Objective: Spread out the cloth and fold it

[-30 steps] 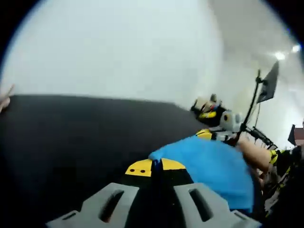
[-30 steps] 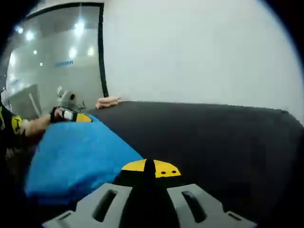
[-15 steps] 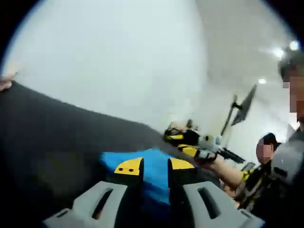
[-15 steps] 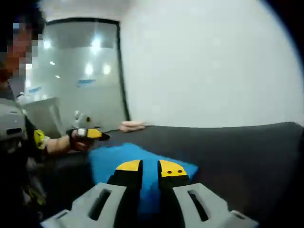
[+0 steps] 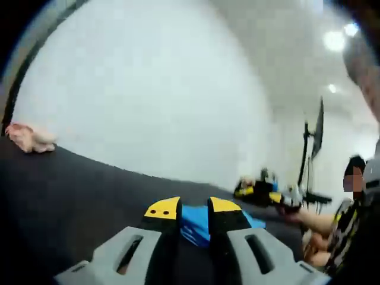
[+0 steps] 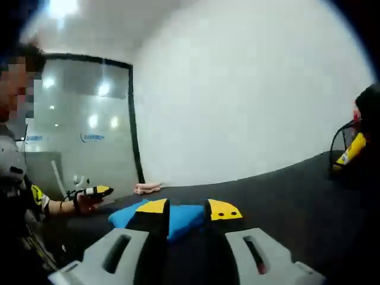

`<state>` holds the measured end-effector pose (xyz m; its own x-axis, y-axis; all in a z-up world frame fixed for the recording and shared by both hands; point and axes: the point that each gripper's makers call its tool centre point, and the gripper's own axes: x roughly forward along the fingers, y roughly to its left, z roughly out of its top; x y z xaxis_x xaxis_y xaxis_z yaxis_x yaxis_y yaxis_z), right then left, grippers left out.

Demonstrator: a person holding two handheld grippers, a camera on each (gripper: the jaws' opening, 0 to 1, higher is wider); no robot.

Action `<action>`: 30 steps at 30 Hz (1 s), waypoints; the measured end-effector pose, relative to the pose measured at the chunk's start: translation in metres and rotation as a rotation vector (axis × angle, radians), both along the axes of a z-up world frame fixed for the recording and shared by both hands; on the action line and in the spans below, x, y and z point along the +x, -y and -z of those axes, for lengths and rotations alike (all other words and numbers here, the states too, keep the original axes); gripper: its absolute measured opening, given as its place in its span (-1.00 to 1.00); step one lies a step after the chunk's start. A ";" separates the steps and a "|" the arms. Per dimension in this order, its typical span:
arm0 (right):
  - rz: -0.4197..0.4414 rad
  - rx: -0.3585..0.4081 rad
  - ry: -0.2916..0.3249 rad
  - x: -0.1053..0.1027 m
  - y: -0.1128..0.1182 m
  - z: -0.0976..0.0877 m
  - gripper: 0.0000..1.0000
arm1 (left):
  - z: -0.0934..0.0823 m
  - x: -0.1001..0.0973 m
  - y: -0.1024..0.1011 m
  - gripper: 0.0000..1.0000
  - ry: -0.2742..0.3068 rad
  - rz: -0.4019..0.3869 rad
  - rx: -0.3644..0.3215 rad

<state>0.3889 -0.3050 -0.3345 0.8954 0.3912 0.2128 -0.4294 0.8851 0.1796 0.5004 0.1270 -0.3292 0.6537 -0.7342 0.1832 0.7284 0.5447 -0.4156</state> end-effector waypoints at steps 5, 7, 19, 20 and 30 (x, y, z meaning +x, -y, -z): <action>0.001 0.112 -0.143 0.013 0.018 0.025 -0.84 | -0.009 0.035 -0.041 -0.57 0.006 -0.173 -0.109; 0.073 0.004 -0.082 0.007 0.023 0.021 -0.95 | 0.007 0.034 -0.041 -0.41 0.129 -0.174 0.096; 0.036 -0.217 -0.133 0.013 0.004 0.044 -0.93 | 0.035 0.030 -0.013 -0.96 0.111 -0.159 0.298; 0.033 -0.217 -0.133 0.013 0.003 0.044 -0.93 | 0.034 0.028 -0.012 -0.92 0.114 -0.158 0.298; 0.017 -0.158 0.044 0.002 0.001 0.010 -0.93 | 0.028 0.025 -0.007 -0.72 0.163 -0.106 0.272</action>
